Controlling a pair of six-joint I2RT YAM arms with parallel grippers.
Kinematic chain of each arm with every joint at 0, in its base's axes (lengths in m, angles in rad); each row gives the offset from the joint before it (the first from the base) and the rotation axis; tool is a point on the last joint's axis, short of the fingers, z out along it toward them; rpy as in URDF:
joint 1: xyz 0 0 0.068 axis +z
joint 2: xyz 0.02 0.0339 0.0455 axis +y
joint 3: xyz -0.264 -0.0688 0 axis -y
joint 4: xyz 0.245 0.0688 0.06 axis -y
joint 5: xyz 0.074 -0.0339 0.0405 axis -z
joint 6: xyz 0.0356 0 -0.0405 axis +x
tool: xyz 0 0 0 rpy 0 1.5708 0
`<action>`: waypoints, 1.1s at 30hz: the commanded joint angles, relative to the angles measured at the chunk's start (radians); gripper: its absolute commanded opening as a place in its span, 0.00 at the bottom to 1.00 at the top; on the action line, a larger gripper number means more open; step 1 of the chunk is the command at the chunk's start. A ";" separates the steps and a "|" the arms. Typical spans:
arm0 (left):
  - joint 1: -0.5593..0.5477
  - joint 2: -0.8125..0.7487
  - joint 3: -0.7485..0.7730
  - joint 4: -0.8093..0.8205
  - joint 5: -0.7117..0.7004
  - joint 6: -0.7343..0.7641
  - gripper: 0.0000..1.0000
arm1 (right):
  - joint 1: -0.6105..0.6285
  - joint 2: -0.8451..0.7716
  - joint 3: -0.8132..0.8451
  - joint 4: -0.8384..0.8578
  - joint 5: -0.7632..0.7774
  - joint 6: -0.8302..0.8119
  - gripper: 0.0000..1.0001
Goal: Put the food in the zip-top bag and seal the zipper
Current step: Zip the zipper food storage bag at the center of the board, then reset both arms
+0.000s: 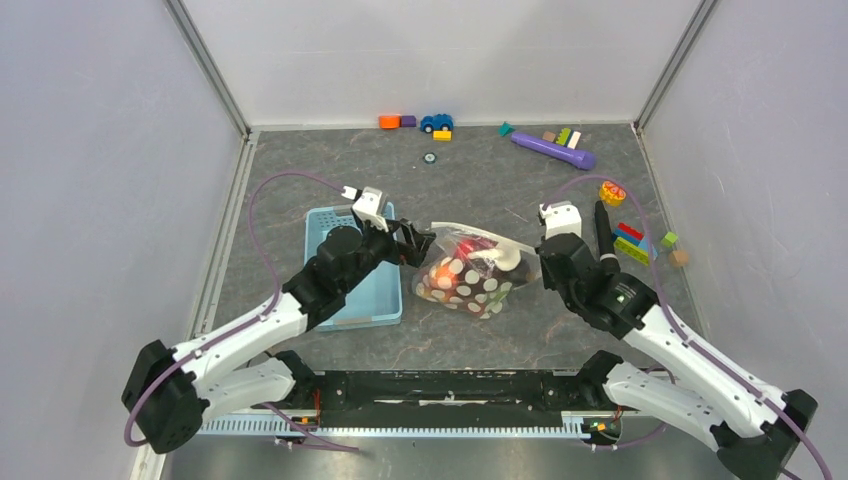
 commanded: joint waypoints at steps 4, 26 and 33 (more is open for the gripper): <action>0.003 -0.196 0.027 -0.172 -0.122 -0.025 1.00 | -0.009 0.088 0.040 0.023 0.305 0.130 0.10; 0.003 -0.327 0.199 -0.789 -0.699 -0.298 1.00 | -0.009 -0.189 -0.165 0.264 0.476 0.148 0.98; 0.003 -0.275 0.236 -0.868 -0.724 -0.327 1.00 | -0.009 -0.191 -0.229 0.257 0.556 0.214 0.98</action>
